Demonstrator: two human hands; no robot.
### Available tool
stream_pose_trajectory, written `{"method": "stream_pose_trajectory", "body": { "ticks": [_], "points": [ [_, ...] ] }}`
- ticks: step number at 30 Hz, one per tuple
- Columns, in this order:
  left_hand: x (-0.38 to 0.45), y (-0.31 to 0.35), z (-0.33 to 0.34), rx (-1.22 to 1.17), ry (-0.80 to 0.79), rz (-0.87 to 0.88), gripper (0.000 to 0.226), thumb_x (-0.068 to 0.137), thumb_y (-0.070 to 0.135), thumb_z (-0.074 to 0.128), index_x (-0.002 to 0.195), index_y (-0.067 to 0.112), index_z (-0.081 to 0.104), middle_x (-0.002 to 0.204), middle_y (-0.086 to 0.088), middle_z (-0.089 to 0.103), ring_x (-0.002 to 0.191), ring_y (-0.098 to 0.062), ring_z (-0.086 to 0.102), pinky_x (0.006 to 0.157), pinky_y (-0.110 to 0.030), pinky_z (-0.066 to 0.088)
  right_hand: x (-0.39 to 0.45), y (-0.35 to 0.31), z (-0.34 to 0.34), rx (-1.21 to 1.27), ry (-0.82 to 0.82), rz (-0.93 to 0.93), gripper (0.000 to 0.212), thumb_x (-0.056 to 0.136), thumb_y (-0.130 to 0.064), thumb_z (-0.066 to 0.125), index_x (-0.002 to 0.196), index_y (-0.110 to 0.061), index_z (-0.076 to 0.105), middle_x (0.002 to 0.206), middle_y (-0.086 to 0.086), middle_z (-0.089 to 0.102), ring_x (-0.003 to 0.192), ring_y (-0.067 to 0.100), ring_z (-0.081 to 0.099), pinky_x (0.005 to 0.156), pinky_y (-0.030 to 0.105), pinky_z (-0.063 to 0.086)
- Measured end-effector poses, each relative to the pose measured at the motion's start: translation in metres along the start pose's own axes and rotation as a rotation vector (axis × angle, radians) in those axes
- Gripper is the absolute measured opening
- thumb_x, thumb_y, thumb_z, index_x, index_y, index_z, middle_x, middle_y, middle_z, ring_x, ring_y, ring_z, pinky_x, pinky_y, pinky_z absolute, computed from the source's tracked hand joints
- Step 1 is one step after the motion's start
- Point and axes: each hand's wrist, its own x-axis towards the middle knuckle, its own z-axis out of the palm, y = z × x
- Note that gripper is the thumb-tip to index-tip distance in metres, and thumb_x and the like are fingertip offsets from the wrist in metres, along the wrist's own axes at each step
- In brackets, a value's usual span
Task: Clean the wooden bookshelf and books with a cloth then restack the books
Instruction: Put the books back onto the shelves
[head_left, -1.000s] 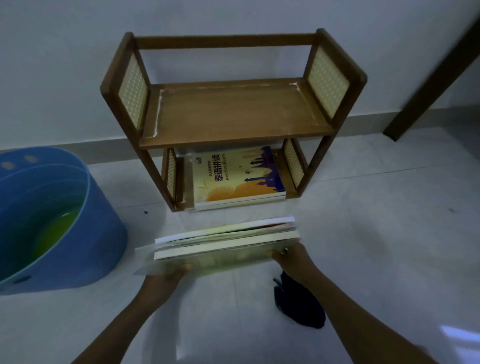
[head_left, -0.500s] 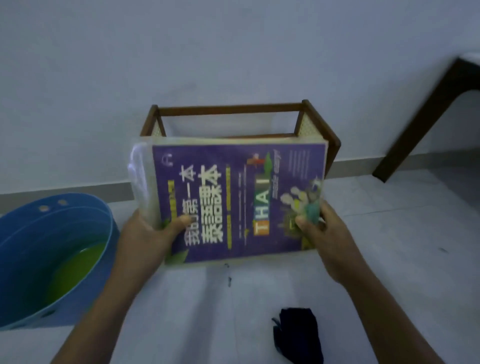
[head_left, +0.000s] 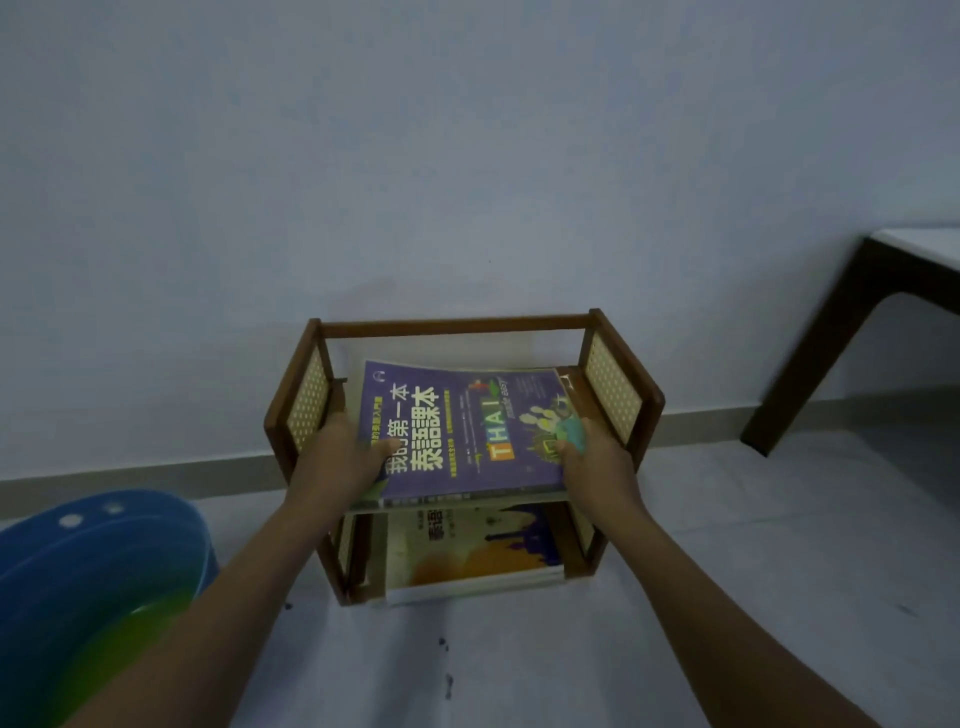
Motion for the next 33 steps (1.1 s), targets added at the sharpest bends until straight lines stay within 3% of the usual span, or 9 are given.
{"method": "stream_pose_trajectory", "body": {
  "ticks": [5,8,11,13,15,19,25,31,33],
  "points": [
    [-0.012,0.004,-0.018,0.049,0.021,0.081,0.062,0.076,0.049,0.072,0.120,0.015,0.044,0.099,0.002,0.062,0.081,-0.019,0.062,0.057,-0.030,0.049,-0.011,0.005,-0.010,-0.022,-0.016,-0.106,0.023,0.097,-0.036,0.046,0.114,-0.022,0.055,0.103,0.001,0.063,0.094,0.021,0.061,0.071,0.029,0.047],
    [-0.042,-0.004,-0.024,0.081,0.073,0.234,0.070,0.074,0.055,0.068,0.128,0.022,0.038,0.116,0.001,0.052,0.102,-0.020,0.054,0.075,-0.035,0.050,-0.032,0.007,-0.031,0.110,-0.147,-0.163,0.035,0.095,-0.037,0.053,0.129,-0.034,0.046,0.113,-0.015,0.058,0.101,0.001,0.057,0.070,0.013,0.047],
    [-0.074,-0.018,-0.016,0.041,-0.028,0.291,0.064,0.075,0.045,0.073,0.127,0.026,0.041,0.123,0.007,0.047,0.106,-0.014,0.052,0.080,-0.031,0.050,-0.047,0.014,-0.044,0.111,-0.247,-0.184,0.053,0.089,-0.024,0.064,0.129,-0.044,0.036,0.117,-0.028,0.049,0.097,-0.015,0.051,0.068,0.002,0.045],
    [-0.079,-0.028,-0.007,0.083,-0.029,0.272,0.065,0.081,0.034,0.071,0.136,0.021,0.039,0.138,0.002,0.044,0.114,-0.021,0.054,0.083,-0.036,0.053,-0.045,0.020,-0.043,0.014,-0.213,-0.212,0.055,0.088,-0.020,0.065,0.135,-0.035,0.040,0.130,-0.018,0.050,0.101,-0.010,0.050,0.070,-0.002,0.041],
    [-0.076,-0.030,-0.005,0.134,0.017,0.243,0.061,0.087,0.024,0.065,0.142,0.017,0.038,0.146,-0.006,0.042,0.118,-0.029,0.055,0.084,-0.041,0.053,-0.037,0.019,-0.040,-0.084,-0.189,-0.209,0.055,0.090,-0.023,0.063,0.141,-0.021,0.042,0.137,-0.001,0.052,0.104,0.004,0.051,0.072,0.003,0.041],
    [-0.060,-0.020,-0.004,0.176,0.030,0.235,0.059,0.089,0.017,0.062,0.143,0.012,0.039,0.146,-0.012,0.043,0.118,-0.035,0.055,0.084,-0.043,0.051,-0.024,0.009,-0.036,-0.239,-0.160,-0.190,0.051,0.094,-0.030,0.056,0.143,-0.021,0.041,0.137,0.006,0.053,0.118,0.020,0.053,0.090,0.029,0.045],
    [-0.042,-0.018,0.000,0.173,0.036,0.279,0.055,0.089,0.018,0.061,0.140,0.012,0.043,0.138,-0.015,0.050,0.113,-0.036,0.058,0.083,-0.043,0.052,-0.008,0.000,-0.027,-0.358,-0.084,-0.227,0.035,0.095,-0.025,0.053,0.130,-0.015,0.054,0.124,0.011,0.061,0.109,0.027,0.057,0.080,0.030,0.044],
    [-0.053,-0.025,0.007,0.159,0.063,0.334,0.045,0.089,0.018,0.056,0.132,0.013,0.044,0.130,-0.015,0.052,0.104,-0.040,0.059,0.074,-0.049,0.054,-0.027,0.019,-0.019,-0.187,-0.046,-0.240,0.038,0.095,-0.019,0.052,0.132,-0.014,0.049,0.128,0.012,0.056,0.115,0.029,0.052,0.088,0.034,0.045],
    [-0.069,-0.028,0.012,0.118,0.139,0.356,0.046,0.090,0.021,0.056,0.132,0.011,0.041,0.136,-0.017,0.046,0.119,-0.039,0.050,0.086,-0.050,0.051,-0.050,0.039,-0.017,-0.126,0.030,-0.242,0.043,0.093,-0.015,0.052,0.136,-0.016,0.044,0.132,0.010,0.051,0.120,0.025,0.048,0.095,0.033,0.042]
  ]
}}
